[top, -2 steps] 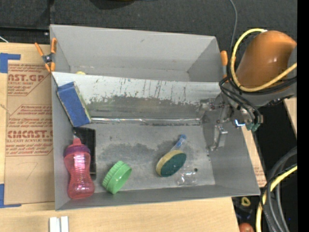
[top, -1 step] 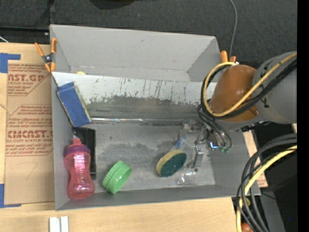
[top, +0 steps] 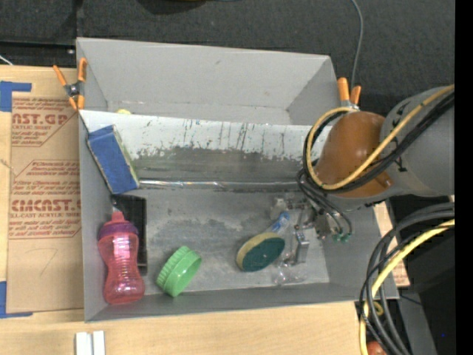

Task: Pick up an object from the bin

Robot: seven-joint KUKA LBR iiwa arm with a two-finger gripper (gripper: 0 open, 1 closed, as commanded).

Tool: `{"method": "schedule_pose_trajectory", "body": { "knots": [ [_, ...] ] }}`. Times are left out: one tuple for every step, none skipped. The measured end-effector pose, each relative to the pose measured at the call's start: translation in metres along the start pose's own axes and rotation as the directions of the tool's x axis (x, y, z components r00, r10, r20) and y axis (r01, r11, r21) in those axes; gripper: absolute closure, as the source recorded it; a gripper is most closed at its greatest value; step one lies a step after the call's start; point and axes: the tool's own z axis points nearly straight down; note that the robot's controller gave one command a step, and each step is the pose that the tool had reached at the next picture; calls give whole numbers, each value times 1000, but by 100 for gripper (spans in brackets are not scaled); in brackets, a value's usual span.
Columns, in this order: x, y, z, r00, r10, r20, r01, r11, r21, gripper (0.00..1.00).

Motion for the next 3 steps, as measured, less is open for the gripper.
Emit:
{"method": "schedule_pose_trajectory", "body": {
  "knots": [
    [-53,14,15,996,91,2,-91,996,-5,0],
    [-30,16,13,1000,11,1,-11,1000,0,100],
    [-30,16,13,1000,10,1,-10,1000,0,100]
  ]
}}
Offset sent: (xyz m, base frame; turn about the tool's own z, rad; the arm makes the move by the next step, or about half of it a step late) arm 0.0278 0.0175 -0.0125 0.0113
